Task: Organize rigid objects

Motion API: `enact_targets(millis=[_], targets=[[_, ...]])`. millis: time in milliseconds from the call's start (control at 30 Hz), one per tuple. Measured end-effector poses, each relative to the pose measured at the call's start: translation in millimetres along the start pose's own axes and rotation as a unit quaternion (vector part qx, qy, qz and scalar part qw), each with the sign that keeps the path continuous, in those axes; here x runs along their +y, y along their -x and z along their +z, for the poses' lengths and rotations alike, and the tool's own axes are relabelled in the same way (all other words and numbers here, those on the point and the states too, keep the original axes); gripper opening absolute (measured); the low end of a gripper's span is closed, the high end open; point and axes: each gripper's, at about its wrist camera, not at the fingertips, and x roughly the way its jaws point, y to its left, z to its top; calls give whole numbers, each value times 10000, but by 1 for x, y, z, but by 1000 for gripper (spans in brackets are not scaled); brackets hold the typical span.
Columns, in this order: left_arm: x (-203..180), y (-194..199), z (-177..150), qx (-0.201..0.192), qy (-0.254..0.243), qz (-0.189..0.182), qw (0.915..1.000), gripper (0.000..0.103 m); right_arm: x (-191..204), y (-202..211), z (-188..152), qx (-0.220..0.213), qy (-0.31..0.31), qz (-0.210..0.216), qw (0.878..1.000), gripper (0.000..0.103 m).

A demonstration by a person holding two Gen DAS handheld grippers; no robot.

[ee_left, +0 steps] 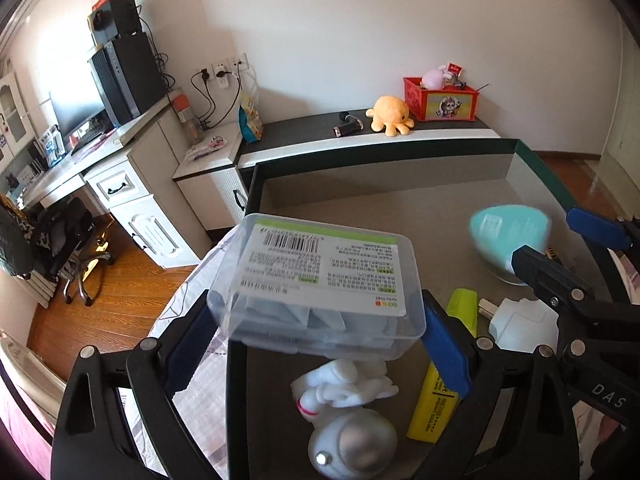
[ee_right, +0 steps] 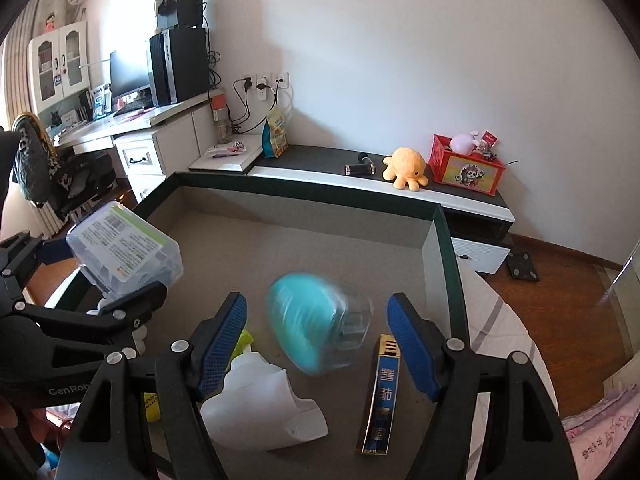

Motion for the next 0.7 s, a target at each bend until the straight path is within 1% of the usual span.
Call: enact_targets(millis=[67, 133, 200, 300, 367, 467, 567, 600, 700], targets=[[3, 13, -2, -115, 54, -56, 9999, 98, 0, 10, -1, -77, -20, -55, 10000, 80], [8, 34, -5, -320, 145, -93, 9993, 101, 0, 21, 0, -148, -64, -32, 9999, 80], [13, 58, -9, -575, 267, -128, 9979, 102, 1, 43, -2, -318, -106, 18, 9994, 81], [21, 104, -21, -996, 460, -208, 9937, 103, 5, 80, -8, -582, -165, 11, 9982, 83], [23, 140, -35, -1327, 583, -239, 9891, 103, 11, 111, -14, -821, -216, 12, 9964, 84], [25, 191, -60, -1814, 747, -97, 9805, 103, 20, 162, -29, -1229, -247, 113, 9920, 87], [25, 236, -85, -2150, 839, 17, 9730, 103, 33, 212, -47, -1585, -256, 75, 9870, 93], [26, 248, -92, -2252, 866, 48, 9704, 103, 37, 226, -53, -1694, -239, 90, 9852, 103], [24, 284, -117, -2485, 882, 150, 9645, 103, 50, 269, -74, -2087, -179, 0, 9778, 103]])
